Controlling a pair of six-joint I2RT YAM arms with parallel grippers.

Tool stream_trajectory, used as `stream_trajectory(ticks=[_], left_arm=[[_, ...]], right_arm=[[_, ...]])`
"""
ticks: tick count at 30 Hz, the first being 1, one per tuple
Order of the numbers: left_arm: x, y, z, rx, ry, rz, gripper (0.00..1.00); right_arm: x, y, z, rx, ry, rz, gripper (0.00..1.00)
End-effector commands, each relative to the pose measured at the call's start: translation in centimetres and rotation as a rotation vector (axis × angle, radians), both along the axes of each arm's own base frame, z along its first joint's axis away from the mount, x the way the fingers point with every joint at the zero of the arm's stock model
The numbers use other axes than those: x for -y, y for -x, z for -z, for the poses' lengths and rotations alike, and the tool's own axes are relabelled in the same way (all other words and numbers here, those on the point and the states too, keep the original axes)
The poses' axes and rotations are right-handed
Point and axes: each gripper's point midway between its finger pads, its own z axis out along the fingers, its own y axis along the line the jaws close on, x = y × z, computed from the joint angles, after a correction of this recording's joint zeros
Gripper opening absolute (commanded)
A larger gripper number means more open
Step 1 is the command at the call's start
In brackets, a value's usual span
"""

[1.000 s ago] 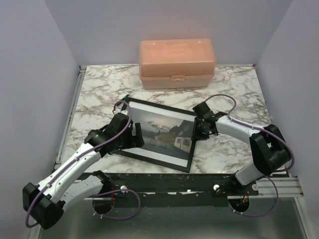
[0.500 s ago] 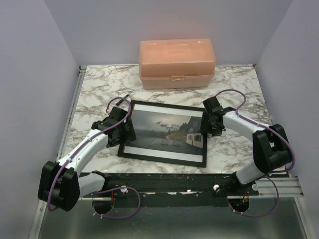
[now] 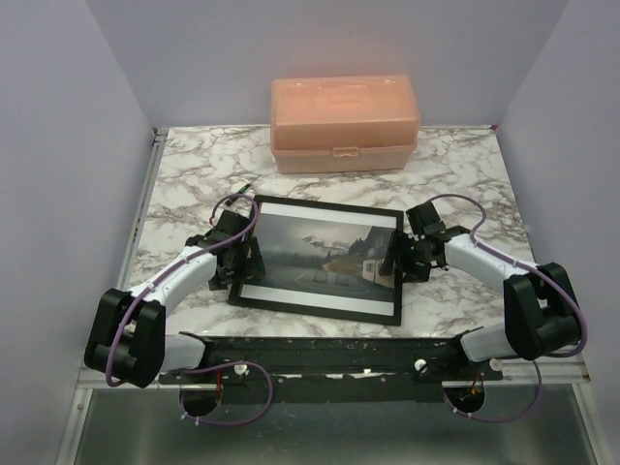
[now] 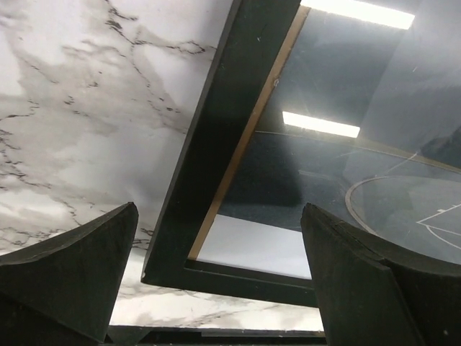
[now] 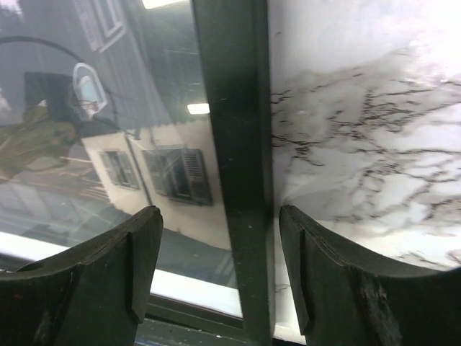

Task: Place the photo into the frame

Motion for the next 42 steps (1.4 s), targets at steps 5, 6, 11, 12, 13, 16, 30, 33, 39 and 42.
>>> stream_trajectory(ticks=[5, 6, 11, 12, 13, 16, 30, 33, 39, 42], left_arm=[[3.6, 0.4, 0.5, 0.015, 0.191, 0.087, 0.98], [3.9, 0.6, 0.6, 0.009, 0.199, 0.092, 0.98], [5.7, 1.8, 0.7, -0.001, 0.223, 0.133, 0.99], [6.2, 2.2, 0.7, -0.003, 0.228, 0.142, 0.98], [6.5, 2.6, 0.8, -0.01, 0.231, 0.149, 0.99], [8.0, 3.9, 1.0, -0.022, 0.242, 0.176, 0.99], [11.1, 8.5, 3.1, -0.094, 0.251, 0.202, 0.99], [11.4, 8.8, 3.1, -0.098, 0.248, 0.209, 0.98], [11.1, 8.7, 2.9, -0.082, 0.227, 0.213, 0.99], [11.1, 8.7, 2.4, -0.07, 0.241, 0.219, 0.99]], right_arm=[[-2.6, 0.3, 0.4, -0.043, -0.15, -0.008, 0.73], [-2.6, 0.2, 0.3, -0.042, -0.15, -0.009, 0.73], [-2.0, -0.6, -0.1, -0.029, -0.119, -0.002, 0.73], [-1.7, -0.8, -0.1, -0.029, -0.102, 0.002, 0.73], [-1.4, -0.9, -0.2, -0.028, -0.085, 0.006, 0.73], [-0.7, -1.4, -0.5, -0.02, -0.054, 0.011, 0.73], [2.0, -1.0, -0.5, -0.012, 0.03, 0.048, 0.73], [2.8, -1.1, -0.1, -0.008, 0.065, 0.06, 0.73], [3.7, -1.4, -0.4, 0.002, 0.118, 0.077, 0.75], [4.5, -2.0, -0.9, 0.027, 0.16, 0.096, 0.79]])
